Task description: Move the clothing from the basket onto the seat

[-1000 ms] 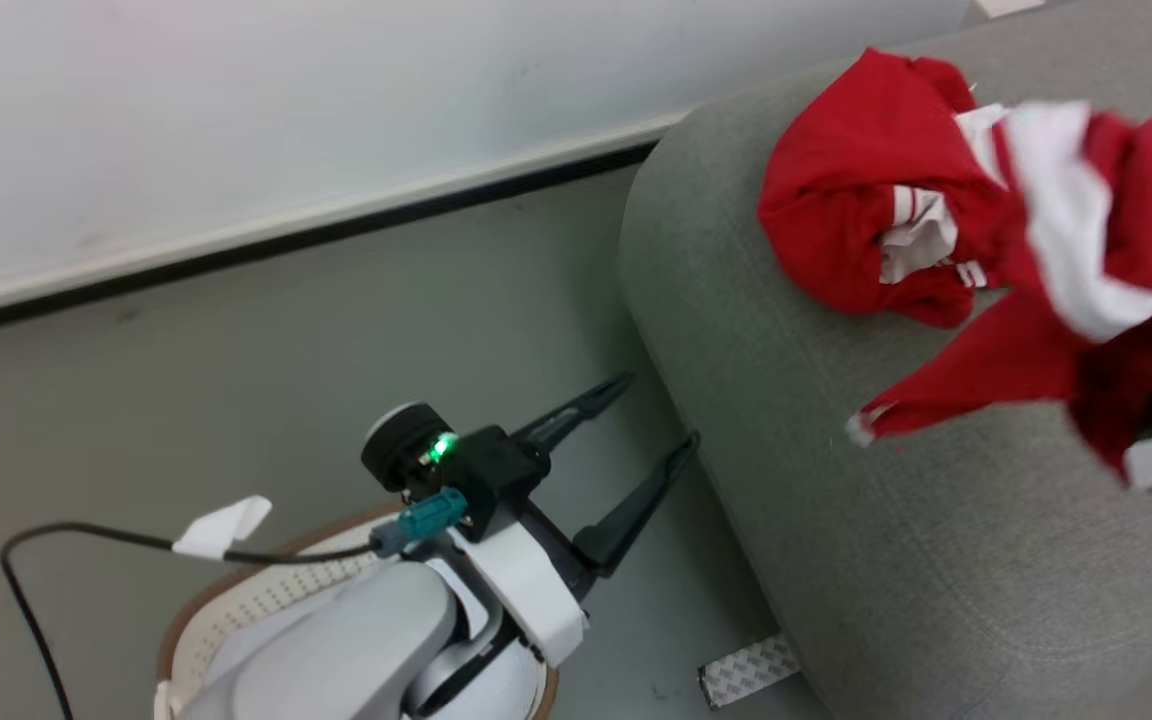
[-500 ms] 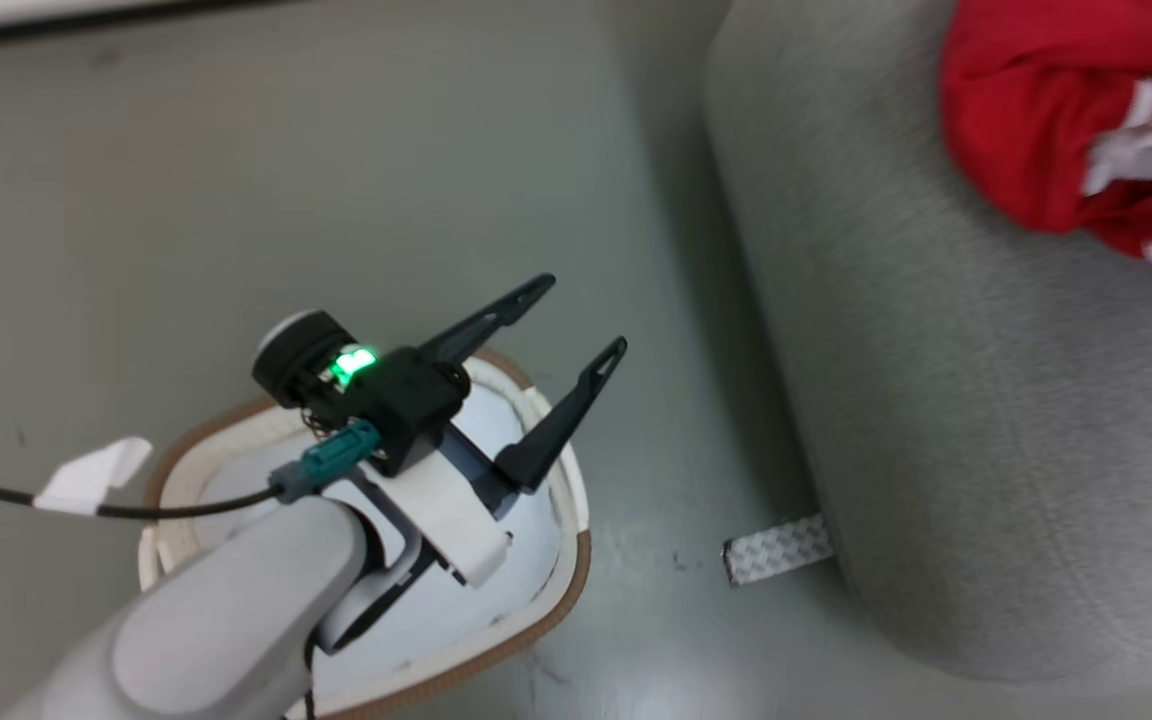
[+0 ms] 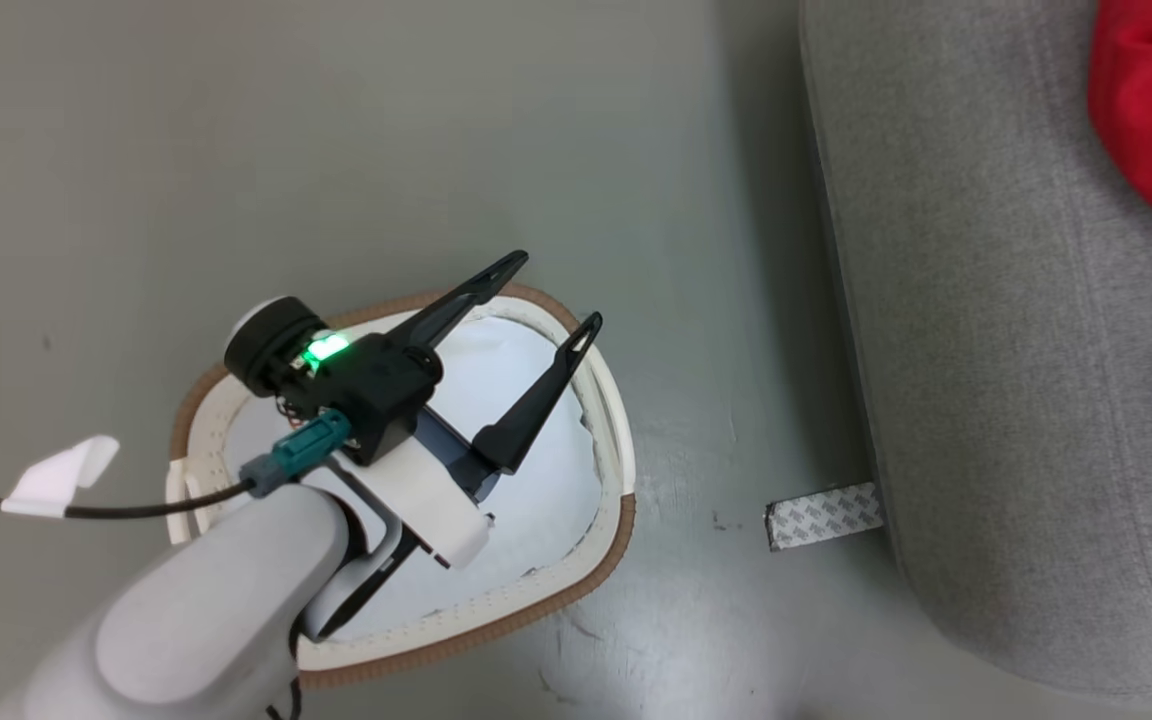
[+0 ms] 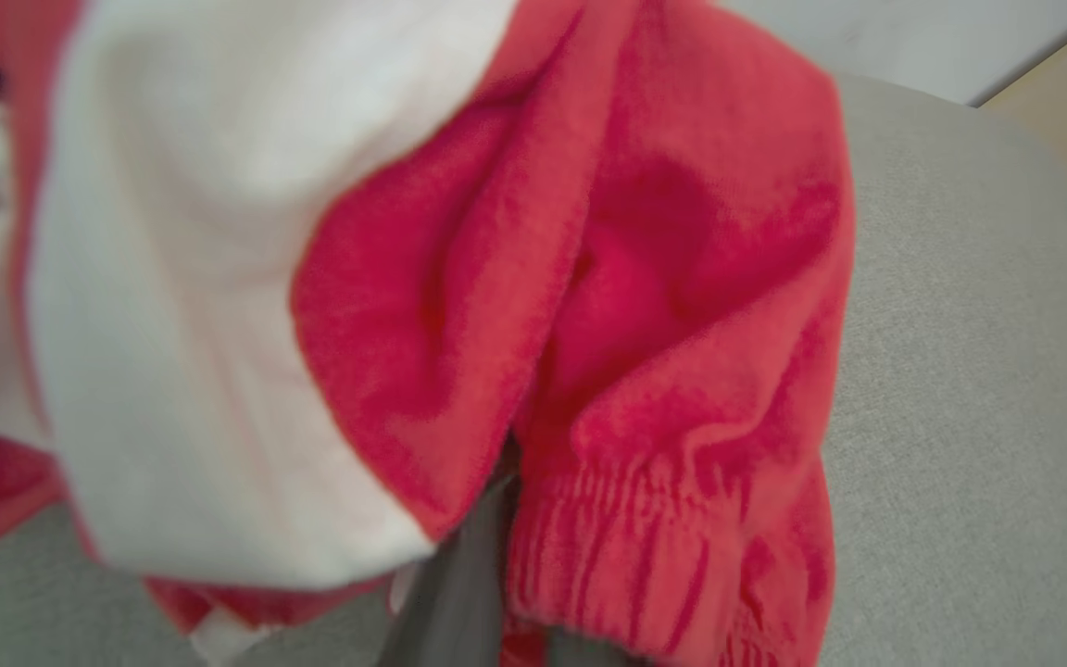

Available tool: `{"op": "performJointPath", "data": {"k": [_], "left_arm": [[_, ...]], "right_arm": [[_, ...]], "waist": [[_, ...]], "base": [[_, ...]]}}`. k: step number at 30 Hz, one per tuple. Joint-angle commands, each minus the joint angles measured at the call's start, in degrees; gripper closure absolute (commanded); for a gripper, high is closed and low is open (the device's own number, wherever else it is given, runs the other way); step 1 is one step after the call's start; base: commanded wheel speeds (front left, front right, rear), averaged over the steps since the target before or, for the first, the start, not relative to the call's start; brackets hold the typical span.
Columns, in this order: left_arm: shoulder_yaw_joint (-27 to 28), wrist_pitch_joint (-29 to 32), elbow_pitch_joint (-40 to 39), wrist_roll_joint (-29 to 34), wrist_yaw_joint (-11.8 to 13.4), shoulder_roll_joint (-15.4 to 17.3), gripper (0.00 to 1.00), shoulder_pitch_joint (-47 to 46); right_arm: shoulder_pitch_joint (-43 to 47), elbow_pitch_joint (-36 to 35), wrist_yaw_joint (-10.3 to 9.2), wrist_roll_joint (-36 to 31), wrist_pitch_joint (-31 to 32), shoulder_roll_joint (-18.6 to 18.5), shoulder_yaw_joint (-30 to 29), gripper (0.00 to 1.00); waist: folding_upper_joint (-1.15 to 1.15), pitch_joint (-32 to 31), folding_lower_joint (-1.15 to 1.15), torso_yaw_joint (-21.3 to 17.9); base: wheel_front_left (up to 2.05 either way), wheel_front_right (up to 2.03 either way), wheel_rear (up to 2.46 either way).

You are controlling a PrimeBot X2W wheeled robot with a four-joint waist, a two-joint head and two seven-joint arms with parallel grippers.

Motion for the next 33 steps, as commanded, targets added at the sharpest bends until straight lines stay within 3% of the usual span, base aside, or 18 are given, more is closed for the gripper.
{"op": "performJointPath", "data": {"k": [1,2,13,23,33], "left_arm": [[0.14,-0.57,0.54,-0.28,0.23,-0.11,0.00,0.24],[0.16,-0.69,0.80,-0.39,0.28,-0.19,0.00,0.44],[1.27,-3.53,4.96,-4.03,0.55,-3.31,0.00,4.73],[4.24,-4.61,7.67,-7.47,-0.27,-5.26,0.00,9.69],[10.57,-4.65,9.76,-9.76,2.74,-5.75,0.00,15.79]], "right_arm": [[0.14,0.52,-0.13,0.99,0.16,-0.33,0.91,0.63],[0.16,0.77,-0.13,1.21,0.22,-0.52,1.46,0.01],[5.43,-1.73,-0.13,6.72,4.43,-2.65,9.25,0.00],[11.88,-16.32,-0.13,11.30,3.00,-6.08,11.98,0.00],[21.87,-29.47,-0.13,10.80,-4.00,-2.49,9.00,0.00]], "waist": [[0.00,-1.19,-0.01,-0.22],[0.00,-1.72,-0.01,-0.29],[0.00,-13.66,-0.01,-0.40],[0.00,-25.63,-0.01,1.72],[0.00,-33.58,-0.01,6.50]], "base": [[0.00,0.00,0.00],[0.00,0.00,0.00],[0.00,0.00,0.00],[0.00,0.00,0.00],[0.00,0.00,0.00]]}}
